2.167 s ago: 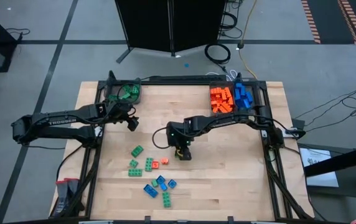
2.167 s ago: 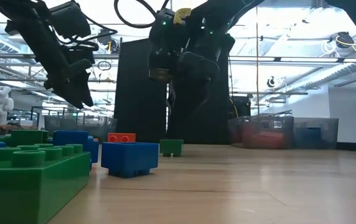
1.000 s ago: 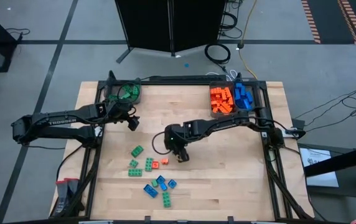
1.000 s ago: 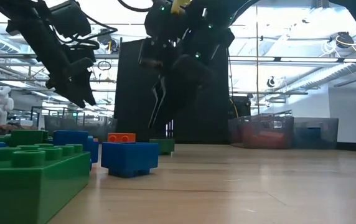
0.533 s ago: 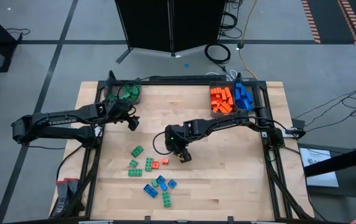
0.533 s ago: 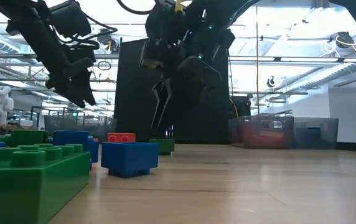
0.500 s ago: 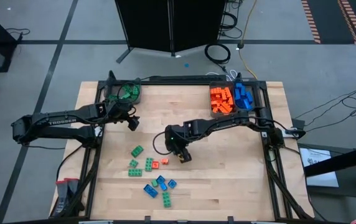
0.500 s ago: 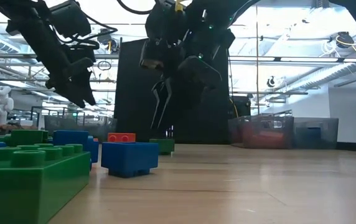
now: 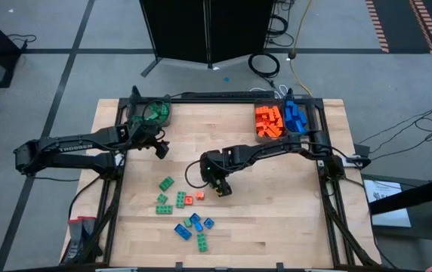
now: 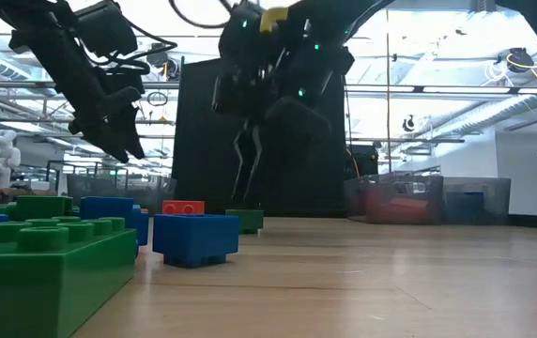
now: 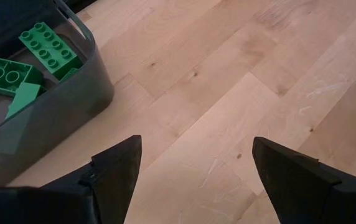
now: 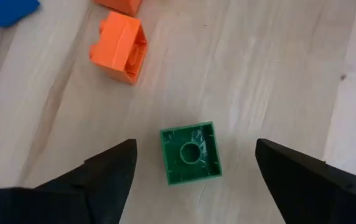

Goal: Sort blocks
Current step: Put the green game piece into the left black bin

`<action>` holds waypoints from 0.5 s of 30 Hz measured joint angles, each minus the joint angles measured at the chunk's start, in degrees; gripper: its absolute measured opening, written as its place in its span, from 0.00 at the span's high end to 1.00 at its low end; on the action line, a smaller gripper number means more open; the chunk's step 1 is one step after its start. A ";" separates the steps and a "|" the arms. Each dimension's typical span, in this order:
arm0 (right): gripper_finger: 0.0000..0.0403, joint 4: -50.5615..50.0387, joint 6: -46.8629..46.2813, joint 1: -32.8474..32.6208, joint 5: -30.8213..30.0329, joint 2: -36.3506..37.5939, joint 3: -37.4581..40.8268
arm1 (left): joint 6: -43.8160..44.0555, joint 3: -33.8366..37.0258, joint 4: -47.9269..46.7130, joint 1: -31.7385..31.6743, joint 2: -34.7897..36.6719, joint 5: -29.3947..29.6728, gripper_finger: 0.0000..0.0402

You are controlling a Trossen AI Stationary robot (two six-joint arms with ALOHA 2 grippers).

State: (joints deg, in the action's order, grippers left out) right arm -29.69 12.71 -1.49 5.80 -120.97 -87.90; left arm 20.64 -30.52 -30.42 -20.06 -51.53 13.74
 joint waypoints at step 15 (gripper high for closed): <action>0.39 0.80 -1.51 -0.03 -0.78 -4.16 -0.07 | -0.02 0.00 0.47 -0.02 0.00 0.29 0.24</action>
State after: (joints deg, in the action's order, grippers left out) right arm -28.88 11.20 -1.52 5.01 -125.13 -87.96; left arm 20.62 -30.52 -29.95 -20.07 -51.53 14.03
